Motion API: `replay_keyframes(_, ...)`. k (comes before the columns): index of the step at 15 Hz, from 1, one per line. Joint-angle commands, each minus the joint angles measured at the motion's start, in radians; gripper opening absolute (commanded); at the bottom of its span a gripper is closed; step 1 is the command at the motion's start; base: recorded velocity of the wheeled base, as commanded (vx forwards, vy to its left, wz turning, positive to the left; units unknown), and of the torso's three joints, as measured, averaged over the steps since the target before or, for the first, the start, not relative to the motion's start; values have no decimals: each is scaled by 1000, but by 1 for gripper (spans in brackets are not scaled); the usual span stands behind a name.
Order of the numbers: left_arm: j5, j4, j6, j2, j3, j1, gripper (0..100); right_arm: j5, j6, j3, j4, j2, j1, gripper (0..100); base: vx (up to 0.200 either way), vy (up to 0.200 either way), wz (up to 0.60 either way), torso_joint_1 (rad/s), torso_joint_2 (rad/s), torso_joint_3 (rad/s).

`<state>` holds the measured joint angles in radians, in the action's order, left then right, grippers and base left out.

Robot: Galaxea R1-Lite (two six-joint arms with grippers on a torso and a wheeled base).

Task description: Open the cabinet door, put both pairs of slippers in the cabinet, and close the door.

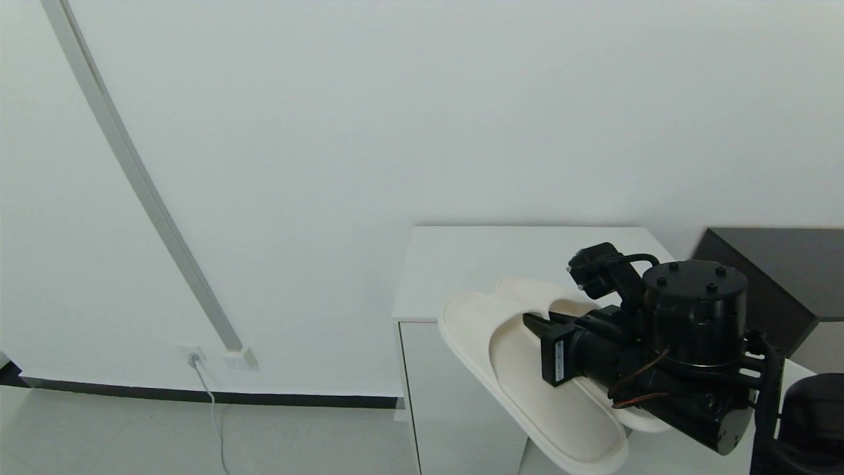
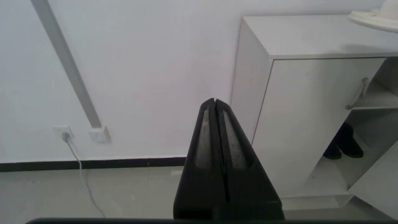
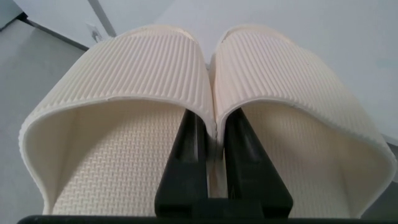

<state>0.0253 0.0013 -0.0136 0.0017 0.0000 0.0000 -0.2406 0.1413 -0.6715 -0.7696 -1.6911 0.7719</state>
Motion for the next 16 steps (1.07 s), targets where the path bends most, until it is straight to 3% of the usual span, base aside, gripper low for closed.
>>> replay_keyframes(1, 1, -1, 0, 0, 0, 0, 0, 0, 0, 1, 1, -2, 0, 0, 0, -200, 0, 7, 7, 7)
replay_keyframes(10, 1, -1, 0, 0, 0, 0, 0, -16, -5, 29, -10, 2, 0, 0, 0, -200, 0, 3, 2, 1)
replay_keyframes(16, 1, -1, 1, 0, 0, 0, 0, -14, -63, 84, -149, -13, 0, 0, 0, -200, 0, 3, 2, 2)
